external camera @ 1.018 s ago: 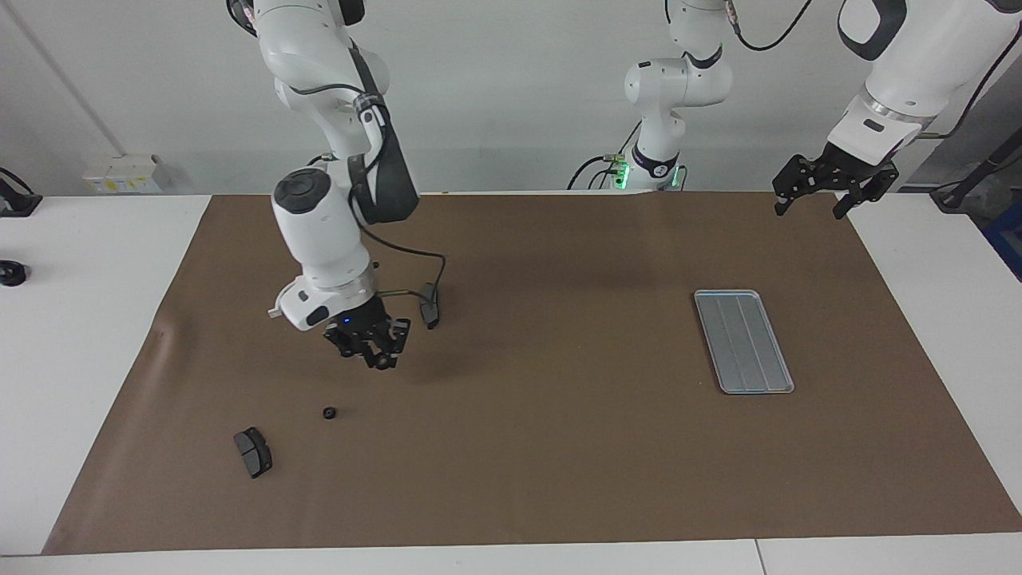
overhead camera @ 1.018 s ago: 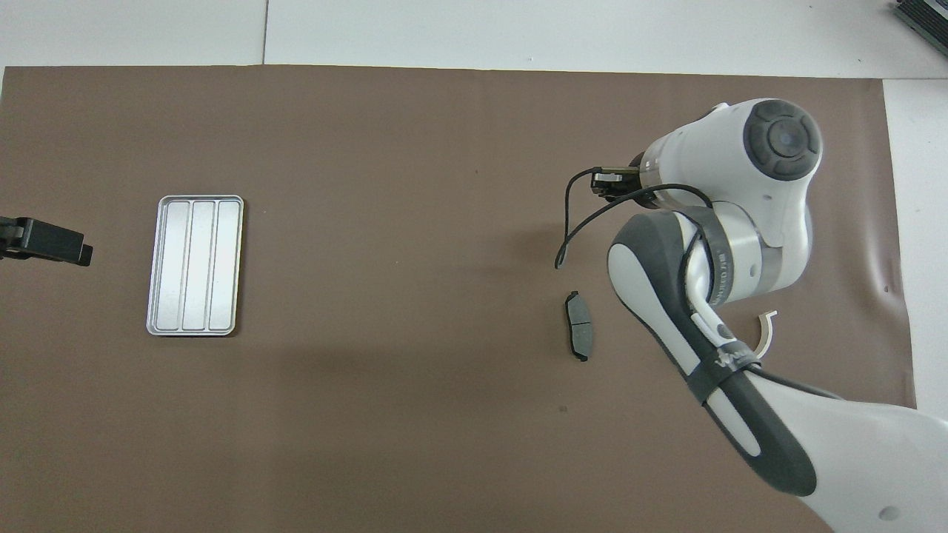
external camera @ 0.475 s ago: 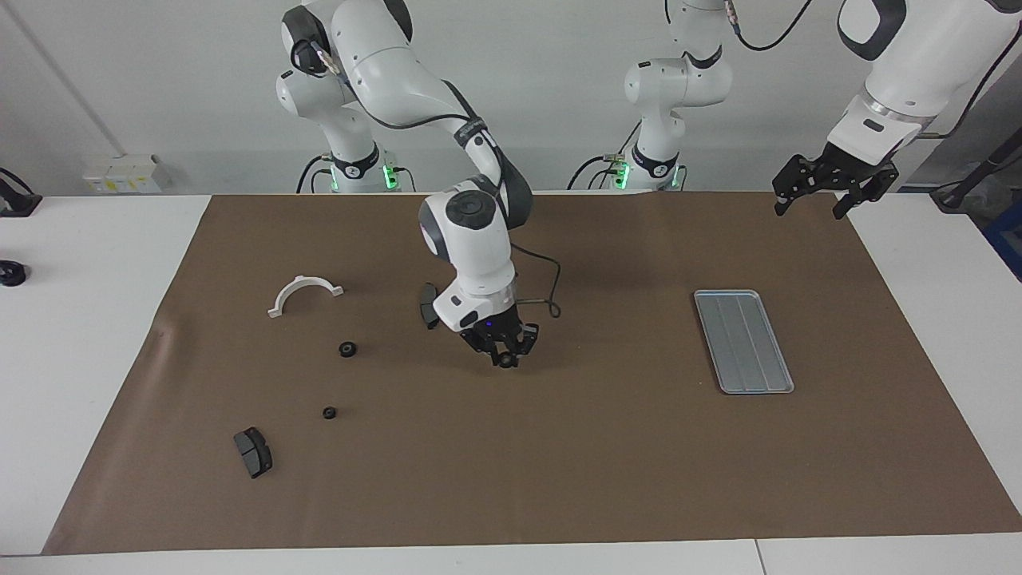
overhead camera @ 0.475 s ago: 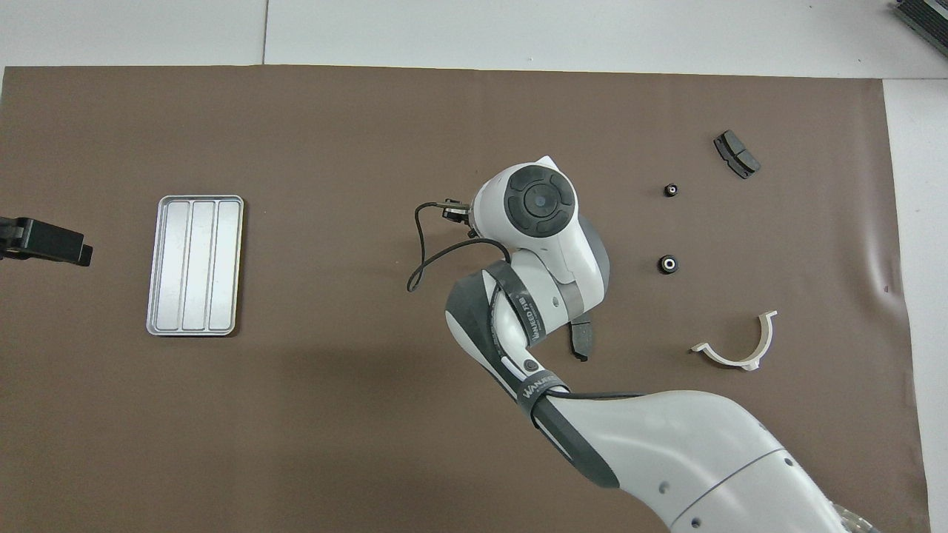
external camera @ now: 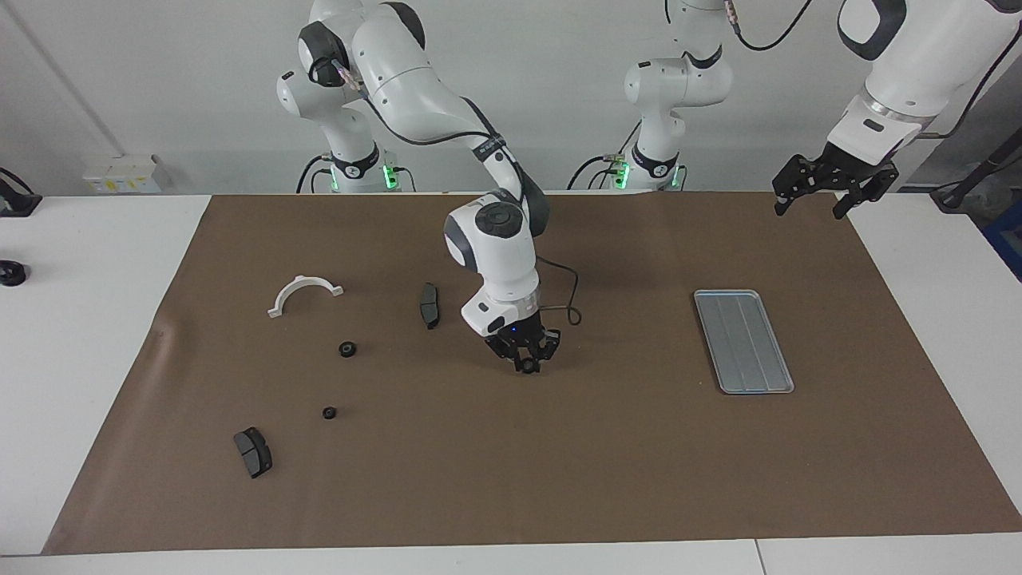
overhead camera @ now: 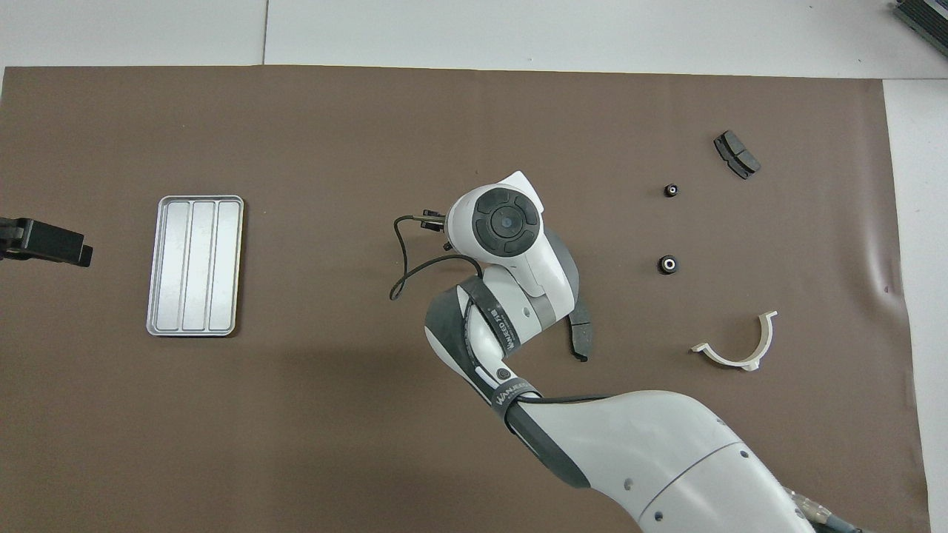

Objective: Pick bearing gear from pile to tray
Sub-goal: 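Carry the bearing to the table middle and release it with the right gripper, then return the right gripper to the bearings while the left gripper reaches the middle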

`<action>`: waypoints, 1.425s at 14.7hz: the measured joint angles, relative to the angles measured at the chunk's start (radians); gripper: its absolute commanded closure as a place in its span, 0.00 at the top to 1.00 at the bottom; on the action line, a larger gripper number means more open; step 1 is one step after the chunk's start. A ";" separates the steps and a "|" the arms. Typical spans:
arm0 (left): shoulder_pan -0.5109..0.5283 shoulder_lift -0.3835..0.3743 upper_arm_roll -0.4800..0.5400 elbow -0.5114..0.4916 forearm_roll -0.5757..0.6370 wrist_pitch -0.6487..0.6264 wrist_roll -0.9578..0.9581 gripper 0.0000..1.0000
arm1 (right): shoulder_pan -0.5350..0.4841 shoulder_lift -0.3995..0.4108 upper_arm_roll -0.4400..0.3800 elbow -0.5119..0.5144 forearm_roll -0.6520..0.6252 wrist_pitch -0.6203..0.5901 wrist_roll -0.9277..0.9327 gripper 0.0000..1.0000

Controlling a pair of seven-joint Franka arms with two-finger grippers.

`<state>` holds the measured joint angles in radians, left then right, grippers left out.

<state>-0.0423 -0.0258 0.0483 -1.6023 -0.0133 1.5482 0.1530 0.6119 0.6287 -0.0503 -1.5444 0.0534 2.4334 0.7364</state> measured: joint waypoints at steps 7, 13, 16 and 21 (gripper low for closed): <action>0.000 0.000 0.000 0.000 0.000 0.000 0.000 1.00 | -0.005 -0.004 -0.036 -0.006 -0.005 -0.002 0.001 1.00; 0.000 0.000 0.000 0.000 0.000 0.000 0.000 1.00 | -0.136 -0.181 -0.090 -0.016 -0.034 -0.219 -0.180 1.00; 0.000 0.000 0.000 0.000 0.000 0.000 0.000 1.00 | -0.230 -0.263 -0.091 -0.071 -0.034 -0.348 -0.436 1.00; 0.000 0.000 0.000 0.000 0.000 0.000 0.000 1.00 | -0.365 -0.357 -0.090 -0.344 -0.032 -0.210 -0.821 1.00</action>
<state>-0.0423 -0.0258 0.0483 -1.6023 -0.0133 1.5482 0.1530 0.2464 0.2717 -0.1406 -1.8884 0.0219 2.2230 -0.0845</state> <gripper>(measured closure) 0.000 0.000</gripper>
